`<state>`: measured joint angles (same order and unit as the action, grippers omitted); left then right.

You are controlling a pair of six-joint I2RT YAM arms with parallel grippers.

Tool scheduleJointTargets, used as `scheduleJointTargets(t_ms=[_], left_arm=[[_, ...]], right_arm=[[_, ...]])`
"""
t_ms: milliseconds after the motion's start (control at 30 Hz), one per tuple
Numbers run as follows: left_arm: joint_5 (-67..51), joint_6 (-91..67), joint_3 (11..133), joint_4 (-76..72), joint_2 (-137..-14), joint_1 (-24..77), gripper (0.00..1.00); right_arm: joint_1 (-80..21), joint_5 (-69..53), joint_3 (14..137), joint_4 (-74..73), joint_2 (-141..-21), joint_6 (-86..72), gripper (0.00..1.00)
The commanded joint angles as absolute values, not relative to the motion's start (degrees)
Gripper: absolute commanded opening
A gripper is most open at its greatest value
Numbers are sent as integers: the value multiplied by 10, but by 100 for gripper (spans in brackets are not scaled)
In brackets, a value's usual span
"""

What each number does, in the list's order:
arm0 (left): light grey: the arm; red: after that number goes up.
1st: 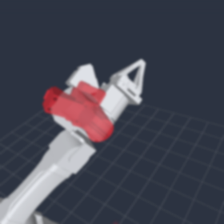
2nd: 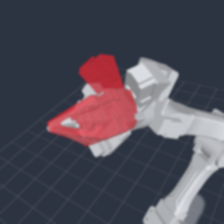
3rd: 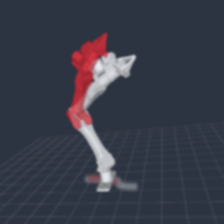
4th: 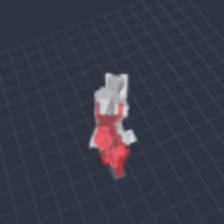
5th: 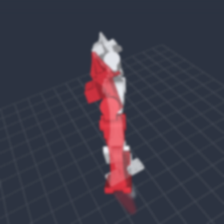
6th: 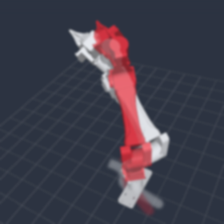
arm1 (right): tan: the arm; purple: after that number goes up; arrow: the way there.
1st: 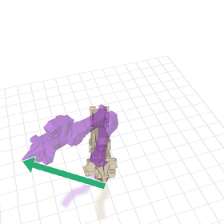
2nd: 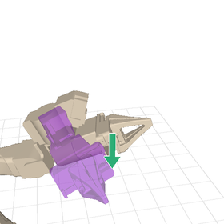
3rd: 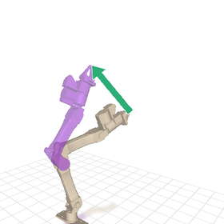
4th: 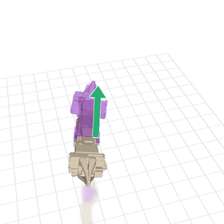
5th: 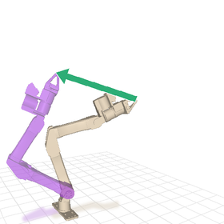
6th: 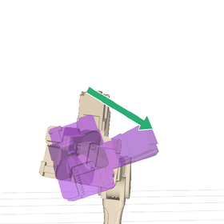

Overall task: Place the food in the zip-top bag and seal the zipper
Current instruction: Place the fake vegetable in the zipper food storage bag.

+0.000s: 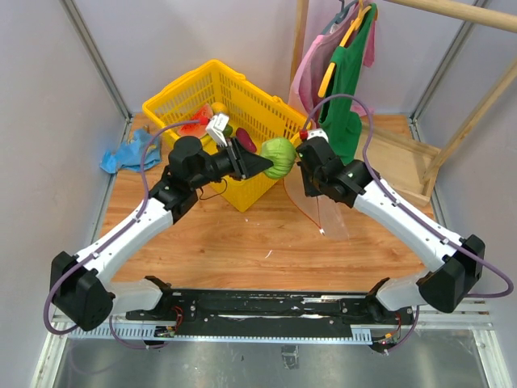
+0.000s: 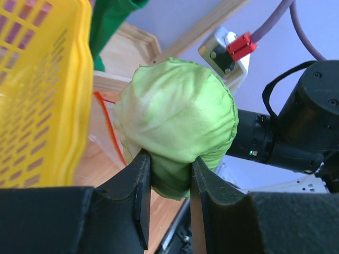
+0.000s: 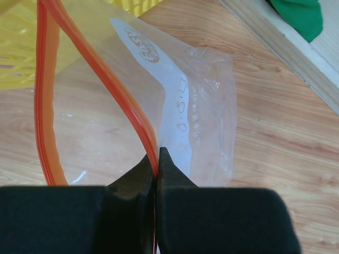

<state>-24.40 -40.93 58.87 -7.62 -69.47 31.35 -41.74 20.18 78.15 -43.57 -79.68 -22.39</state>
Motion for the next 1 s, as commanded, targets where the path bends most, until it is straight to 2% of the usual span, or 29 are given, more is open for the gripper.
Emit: scheduleJointTargets(t_ms=[0,433,700,833,967], left_arm=[[-248,-478,562,-205,-679,334,0],[-217,-566,476,-342,-674,372,0],[-186,-570,451,-342,-668,394,0],[-132,-548,444,-265,-643,395,1],[-114,-571,413,-318,-614,395,0]], right_arm=[[-410,180,788,-420,-773,-261,1],[-391,120,727,-344,-707,-332,1],[-383,84,702,-322,-685,-362,1],[-382,89,691,-322,-672,-371,1],[-382,81,680,-317,-670,-383,1]])
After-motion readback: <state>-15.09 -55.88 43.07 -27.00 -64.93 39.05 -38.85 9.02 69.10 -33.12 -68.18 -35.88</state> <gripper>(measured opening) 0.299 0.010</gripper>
